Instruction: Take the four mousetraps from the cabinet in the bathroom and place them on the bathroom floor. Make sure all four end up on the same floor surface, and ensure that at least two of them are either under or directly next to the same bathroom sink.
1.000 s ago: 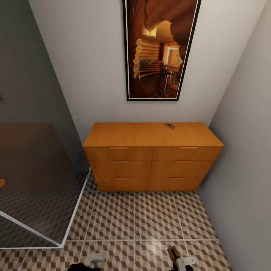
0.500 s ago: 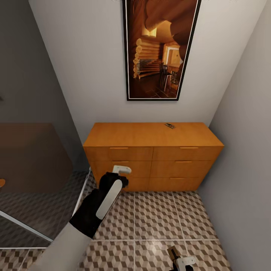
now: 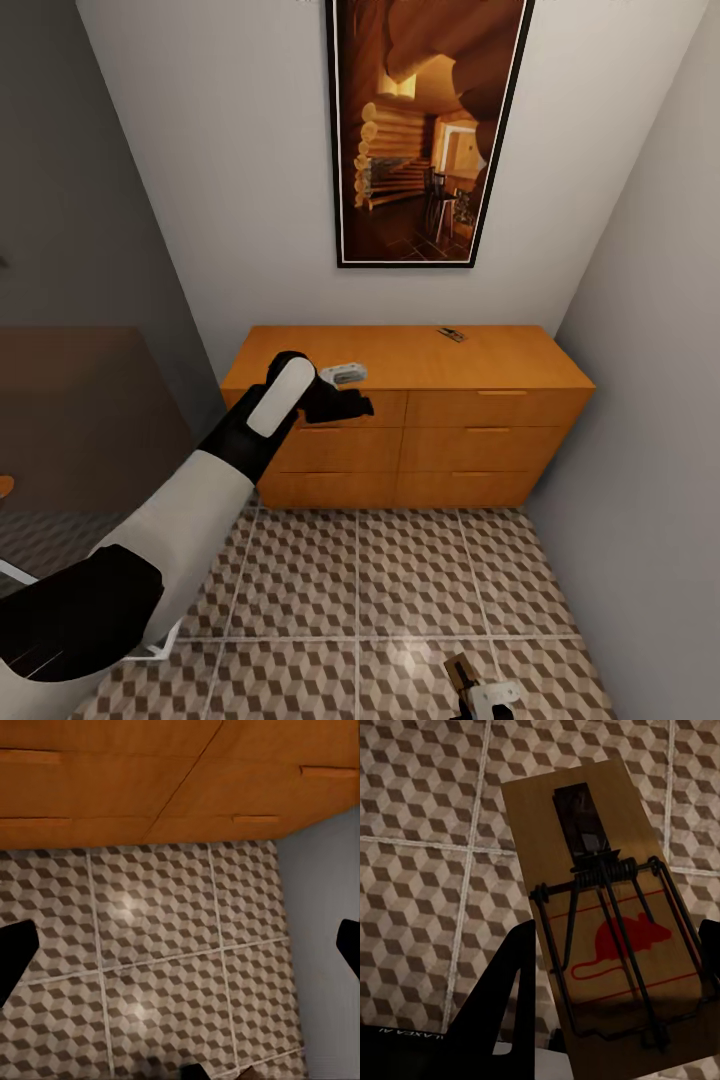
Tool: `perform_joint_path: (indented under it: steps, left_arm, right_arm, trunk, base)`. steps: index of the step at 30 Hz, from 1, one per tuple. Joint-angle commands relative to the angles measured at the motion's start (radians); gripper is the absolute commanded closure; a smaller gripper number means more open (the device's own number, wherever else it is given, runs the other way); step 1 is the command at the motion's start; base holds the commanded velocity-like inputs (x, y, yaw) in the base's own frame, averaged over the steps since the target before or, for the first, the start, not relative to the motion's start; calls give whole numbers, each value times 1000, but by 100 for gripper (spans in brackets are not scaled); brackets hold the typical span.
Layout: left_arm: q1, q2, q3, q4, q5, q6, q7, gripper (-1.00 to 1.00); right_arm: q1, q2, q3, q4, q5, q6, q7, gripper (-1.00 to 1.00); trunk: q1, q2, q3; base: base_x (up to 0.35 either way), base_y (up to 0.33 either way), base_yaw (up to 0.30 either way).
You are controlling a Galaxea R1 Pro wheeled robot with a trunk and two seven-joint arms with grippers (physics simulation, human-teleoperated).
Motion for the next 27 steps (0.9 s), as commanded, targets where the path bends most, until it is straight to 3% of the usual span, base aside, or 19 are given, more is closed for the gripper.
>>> perform_joint_path:
  steps: [1,3,5,7,10,15,20,27]
  left_arm:
    - [-2,1,-26,-2,14,2,10,-100]
    - [-4,5,-106,-6,18,2,10,-100]
    - [-4,14,-219,-19,20,2,10,-100]
    - [-5,24,-283,-50,24,2,10,-100]
    - [-5,50,-328,-113,27,2,10,-100]
    - [-5,100,-355,-209,41,2,10,-100]
    - [-5,106,-358,-221,52,2,10,-100]
    - [-5,105,-363,-224,54,2,10,-100]
  right_arm:
    - [-1,0,6,1,-4,-3,-2,100]
    - [-1,0,6,1,-3,-3,-2,100]
    - [-1,0,6,1,-2,-3,-2,100]
    - [-1,0,6,1,-2,-3,-2,100]
    - [-1,0,6,1,-2,-3,-2,100]
    - [-1,0,6,1,-2,-3,-2,100]
    - [-1,0,6,1,-2,-3,-2,100]
    - [-1,0,6,1,-3,-3,-2,100]
  trunk:
    - [1,-2,-2]
    - [1,-2,-2]
    - [1,-2,-2]
    - [1,-2,-2]
    - [1,-2,-2]
    - [1,-2,-2]
    - [1,-2,-2]
    - [1,-2,-2]
  base:
    - [0,0,0]
    - [0,0,0]
    - [0,0,0]
    - [0,0,0]
    - [0,0,0]
    - [0,0,0]
    - [67,7,0]
    - [293,24,0]
